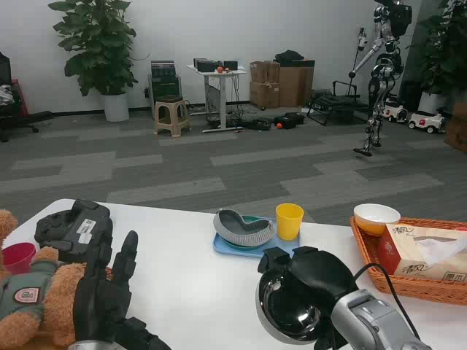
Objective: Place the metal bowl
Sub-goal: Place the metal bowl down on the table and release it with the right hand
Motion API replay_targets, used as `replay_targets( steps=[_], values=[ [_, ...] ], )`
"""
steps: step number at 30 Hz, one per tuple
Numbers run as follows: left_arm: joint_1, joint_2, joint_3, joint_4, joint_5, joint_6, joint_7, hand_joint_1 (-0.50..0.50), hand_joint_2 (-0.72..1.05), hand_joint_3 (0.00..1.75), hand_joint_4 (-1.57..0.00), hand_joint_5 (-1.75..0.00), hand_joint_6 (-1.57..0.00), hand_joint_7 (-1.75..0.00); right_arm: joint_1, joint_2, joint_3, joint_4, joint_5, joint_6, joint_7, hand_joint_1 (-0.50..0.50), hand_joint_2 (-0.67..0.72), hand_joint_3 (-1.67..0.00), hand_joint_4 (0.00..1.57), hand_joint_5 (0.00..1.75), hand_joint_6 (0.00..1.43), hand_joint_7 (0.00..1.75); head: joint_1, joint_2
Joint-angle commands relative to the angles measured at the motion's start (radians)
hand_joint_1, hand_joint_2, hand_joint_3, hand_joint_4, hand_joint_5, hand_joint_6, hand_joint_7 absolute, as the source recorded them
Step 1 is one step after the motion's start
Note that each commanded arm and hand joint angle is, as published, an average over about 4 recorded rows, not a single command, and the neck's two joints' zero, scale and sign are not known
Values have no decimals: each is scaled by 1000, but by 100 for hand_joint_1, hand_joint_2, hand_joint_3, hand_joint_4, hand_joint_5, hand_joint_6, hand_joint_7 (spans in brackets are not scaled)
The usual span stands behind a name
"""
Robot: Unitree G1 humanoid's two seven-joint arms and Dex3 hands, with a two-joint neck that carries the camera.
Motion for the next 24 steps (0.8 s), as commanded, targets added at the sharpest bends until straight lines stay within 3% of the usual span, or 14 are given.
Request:
replay_targets(
  steps=[1,20,24],
  values=[
    [19,0,-19,1,-4,-12,1,-50,-64,0,0,-10,0,0,14,10,-13,-6,47,-16,14,12,-29,-135,114,78,114,98,-7,-23],
    [18,0,-22,2,-5,-12,1,-50,-68,0,0,-10,0,0,14,11,-14,27,42,-16,14,12,-29,-135,114,78,114,98,-5,-15],
    [18,0,-24,5,-5,-12,1,-50,-66,0,0,-10,0,0,14,11,-17,60,25,-15,14,12,-35,-135,114,78,114,98,-12,-26]
  ],
)
